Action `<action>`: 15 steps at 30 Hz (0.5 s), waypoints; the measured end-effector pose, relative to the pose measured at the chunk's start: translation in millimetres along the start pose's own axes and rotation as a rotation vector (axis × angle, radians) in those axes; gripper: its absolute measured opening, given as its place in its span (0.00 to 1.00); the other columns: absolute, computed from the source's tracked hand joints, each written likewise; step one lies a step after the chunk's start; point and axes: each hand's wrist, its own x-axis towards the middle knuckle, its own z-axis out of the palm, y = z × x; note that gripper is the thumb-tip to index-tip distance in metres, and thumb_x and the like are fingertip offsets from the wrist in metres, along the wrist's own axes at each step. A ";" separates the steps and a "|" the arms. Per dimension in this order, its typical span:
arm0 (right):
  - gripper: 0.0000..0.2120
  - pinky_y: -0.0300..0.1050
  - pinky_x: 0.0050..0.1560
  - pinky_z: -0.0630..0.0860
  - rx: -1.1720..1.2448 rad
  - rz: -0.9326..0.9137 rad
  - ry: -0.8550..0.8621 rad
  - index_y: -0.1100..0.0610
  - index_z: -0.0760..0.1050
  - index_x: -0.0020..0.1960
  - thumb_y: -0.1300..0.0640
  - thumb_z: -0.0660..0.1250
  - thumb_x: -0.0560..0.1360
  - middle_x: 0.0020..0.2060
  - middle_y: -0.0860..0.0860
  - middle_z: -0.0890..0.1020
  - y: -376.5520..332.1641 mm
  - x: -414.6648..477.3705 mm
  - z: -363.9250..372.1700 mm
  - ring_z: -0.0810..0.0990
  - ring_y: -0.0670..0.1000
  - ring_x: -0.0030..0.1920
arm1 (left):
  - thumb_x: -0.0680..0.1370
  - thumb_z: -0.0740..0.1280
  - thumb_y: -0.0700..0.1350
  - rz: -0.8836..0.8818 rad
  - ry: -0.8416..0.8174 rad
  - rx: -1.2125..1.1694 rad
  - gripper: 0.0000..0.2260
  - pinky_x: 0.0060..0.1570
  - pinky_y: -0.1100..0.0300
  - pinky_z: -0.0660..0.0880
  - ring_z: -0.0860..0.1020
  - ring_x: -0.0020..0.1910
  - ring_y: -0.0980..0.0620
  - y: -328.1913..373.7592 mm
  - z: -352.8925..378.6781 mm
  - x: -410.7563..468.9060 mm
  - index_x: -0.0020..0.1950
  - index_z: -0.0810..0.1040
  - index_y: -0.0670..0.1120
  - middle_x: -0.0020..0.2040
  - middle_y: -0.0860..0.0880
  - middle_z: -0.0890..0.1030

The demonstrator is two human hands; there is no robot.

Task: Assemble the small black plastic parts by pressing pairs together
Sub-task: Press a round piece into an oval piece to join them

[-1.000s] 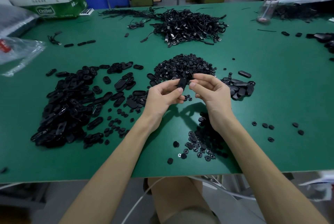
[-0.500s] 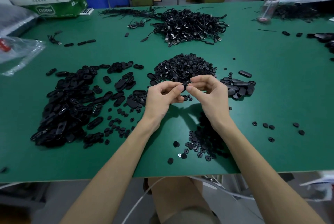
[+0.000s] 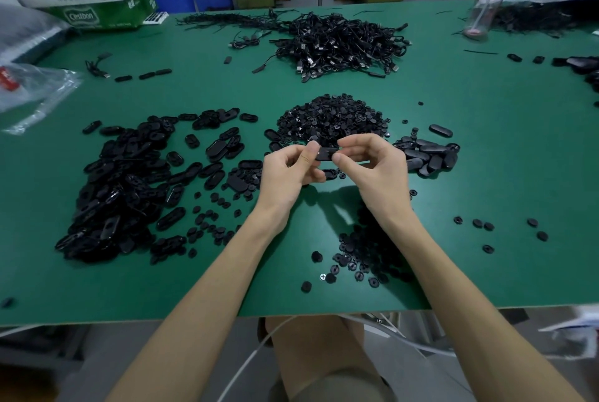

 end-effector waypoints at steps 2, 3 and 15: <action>0.07 0.37 0.48 0.79 -0.020 -0.006 -0.002 0.55 0.82 0.52 0.63 0.76 0.75 0.42 0.47 0.85 0.0 -0.3 0.6 0.83 0.44 0.44 | 0.83 0.69 0.48 0.015 -0.002 0.009 0.12 0.46 0.54 0.83 0.82 0.36 0.52 0.1 0.5 0.0 0.50 0.84 0.40 0.37 0.50 0.82; 0.07 0.38 0.48 0.79 -0.028 -0.008 -0.003 0.55 0.82 0.52 0.63 0.76 0.75 0.42 0.47 0.85 -0.1 -0.4 0.8 0.83 0.44 0.43 | 0.83 0.68 0.48 0.022 -0.003 0.013 0.11 0.46 0.54 0.83 0.81 0.36 0.52 0.3 1.0 -0.1 0.50 0.85 0.40 0.38 0.50 0.82; 0.07 0.36 0.47 0.79 -0.094 -0.024 0.022 0.56 0.82 0.51 0.63 0.76 0.75 0.42 0.46 0.86 -0.7 -0.8 0.0 0.84 0.45 0.43 | 0.82 0.71 0.48 0.040 -0.048 0.044 0.08 0.42 0.58 0.82 0.83 0.37 0.51 -0.4 2.9 0.2 0.48 0.85 0.43 0.39 0.49 0.83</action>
